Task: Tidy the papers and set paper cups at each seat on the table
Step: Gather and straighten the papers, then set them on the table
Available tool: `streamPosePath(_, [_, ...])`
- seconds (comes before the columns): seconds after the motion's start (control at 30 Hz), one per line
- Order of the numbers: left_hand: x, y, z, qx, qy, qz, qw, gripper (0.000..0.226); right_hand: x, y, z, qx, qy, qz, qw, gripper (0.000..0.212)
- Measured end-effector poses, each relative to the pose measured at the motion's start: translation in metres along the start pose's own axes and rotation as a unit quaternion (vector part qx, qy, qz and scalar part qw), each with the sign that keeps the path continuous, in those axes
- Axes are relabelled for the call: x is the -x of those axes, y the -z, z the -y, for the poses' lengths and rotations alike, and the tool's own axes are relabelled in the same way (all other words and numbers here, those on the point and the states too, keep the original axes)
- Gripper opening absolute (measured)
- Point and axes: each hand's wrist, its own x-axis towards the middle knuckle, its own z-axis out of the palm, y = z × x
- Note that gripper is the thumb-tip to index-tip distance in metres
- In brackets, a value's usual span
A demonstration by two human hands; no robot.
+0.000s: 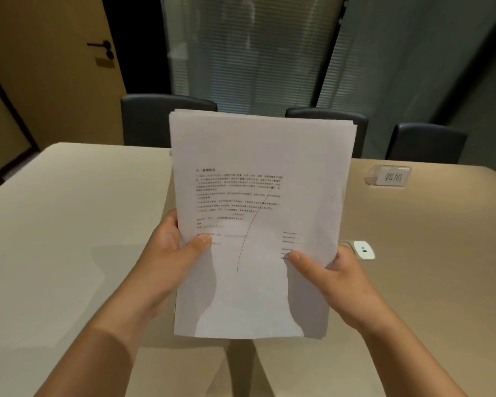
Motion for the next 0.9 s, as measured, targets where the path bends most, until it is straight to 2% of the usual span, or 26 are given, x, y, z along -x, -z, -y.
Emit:
streamPosePath(0.17, [0.068,-0.004,-0.046,-0.026,-0.041,-0.012,0.999,0.034,0.043,0.002,0.033,-0.011,0.044,-0.032,0.998,0.005])
streamPosePath(0.23, [0.099,-0.008,-0.056,-0.016,-0.048,-0.03,0.998,0.033,0.061,0.005,0.042,-0.025,0.055,-0.024,0.998,0.01])
streamPosePath(0.3, [0.129,-0.012,-0.061,0.007,-0.043,-0.046,0.998,0.03,0.078,0.006,0.048,-0.026,0.057,-0.006,0.998,0.006])
streamPosePath(0.5, [0.231,-0.01,-0.048,0.091,-0.01,-0.111,0.99,0.029,0.129,-0.017,0.055,-0.061,0.041,0.094,0.993,0.011])
streamPosePath(0.7, [0.326,0.024,-0.049,0.001,-0.023,-0.23,0.973,0.023,0.178,-0.078,0.073,-0.059,0.045,0.211,0.975,0.014])
streamPosePath(0.9, [0.429,0.094,-0.061,-0.044,-0.077,-0.355,0.931,0.025,0.23,-0.176,0.11,-0.03,0.09,0.308,0.947,0.014])
